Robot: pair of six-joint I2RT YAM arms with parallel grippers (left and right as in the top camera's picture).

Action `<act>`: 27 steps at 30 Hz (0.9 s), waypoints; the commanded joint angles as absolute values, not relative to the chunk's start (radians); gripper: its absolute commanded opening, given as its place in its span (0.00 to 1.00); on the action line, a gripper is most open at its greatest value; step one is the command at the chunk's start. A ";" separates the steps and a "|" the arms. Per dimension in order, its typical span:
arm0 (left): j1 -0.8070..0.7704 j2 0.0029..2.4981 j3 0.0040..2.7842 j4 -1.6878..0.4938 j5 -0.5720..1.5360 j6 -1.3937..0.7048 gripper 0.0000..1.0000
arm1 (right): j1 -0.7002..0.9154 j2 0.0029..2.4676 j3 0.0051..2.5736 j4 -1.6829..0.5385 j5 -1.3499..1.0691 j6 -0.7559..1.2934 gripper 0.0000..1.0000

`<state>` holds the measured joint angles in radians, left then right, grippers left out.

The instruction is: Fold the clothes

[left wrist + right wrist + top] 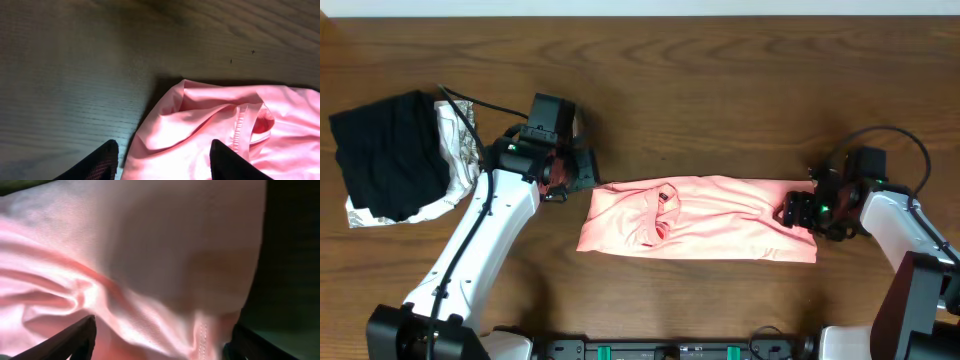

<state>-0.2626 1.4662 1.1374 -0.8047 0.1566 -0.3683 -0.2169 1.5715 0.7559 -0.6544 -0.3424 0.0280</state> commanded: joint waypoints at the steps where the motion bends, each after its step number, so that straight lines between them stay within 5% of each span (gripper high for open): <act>1: -0.257 1.470 1.134 -0.808 0.145 -0.360 0.59 | -0.196 1.590 0.722 -0.658 -0.381 0.037 0.75; 6: -0.257 1.470 1.134 -0.808 0.146 -0.360 0.59 | -0.173 1.590 0.722 -0.653 -0.383 0.038 0.54; 12: -0.257 1.470 1.134 -0.809 0.146 -0.360 0.59 | -0.169 1.590 0.722 -0.606 -0.383 0.086 0.02; 27: -0.257 1.470 1.134 -0.831 0.145 -0.359 0.59 | -0.381 1.589 0.888 -0.590 -0.354 0.134 0.01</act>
